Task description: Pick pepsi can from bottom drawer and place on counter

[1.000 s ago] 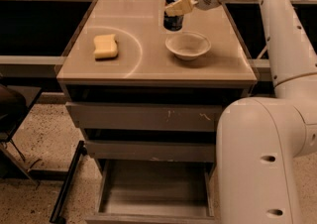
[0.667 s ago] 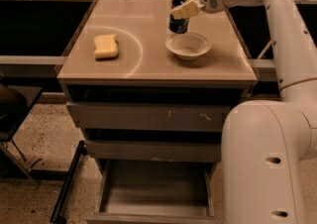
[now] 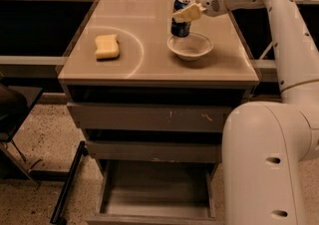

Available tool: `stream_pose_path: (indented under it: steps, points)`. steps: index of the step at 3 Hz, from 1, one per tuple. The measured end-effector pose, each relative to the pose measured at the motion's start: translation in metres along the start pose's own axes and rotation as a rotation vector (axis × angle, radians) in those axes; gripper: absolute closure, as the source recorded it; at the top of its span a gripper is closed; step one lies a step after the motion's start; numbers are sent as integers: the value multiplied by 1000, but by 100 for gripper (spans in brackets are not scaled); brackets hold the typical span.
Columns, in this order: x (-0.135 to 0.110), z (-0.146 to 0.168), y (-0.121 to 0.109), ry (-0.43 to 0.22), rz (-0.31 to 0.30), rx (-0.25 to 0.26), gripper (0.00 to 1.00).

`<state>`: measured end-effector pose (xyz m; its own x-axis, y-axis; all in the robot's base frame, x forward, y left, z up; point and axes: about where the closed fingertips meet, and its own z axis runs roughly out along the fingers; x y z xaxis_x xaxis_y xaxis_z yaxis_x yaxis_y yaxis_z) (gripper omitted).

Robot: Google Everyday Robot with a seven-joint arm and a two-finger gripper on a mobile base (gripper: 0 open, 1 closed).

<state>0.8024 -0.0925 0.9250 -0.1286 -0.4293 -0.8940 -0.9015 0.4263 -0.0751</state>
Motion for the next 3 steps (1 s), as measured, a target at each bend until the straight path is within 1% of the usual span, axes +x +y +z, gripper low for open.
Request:
stream_pose_path:
  steps: [3]
  points:
    - [0, 0, 0, 0, 0, 0, 14]
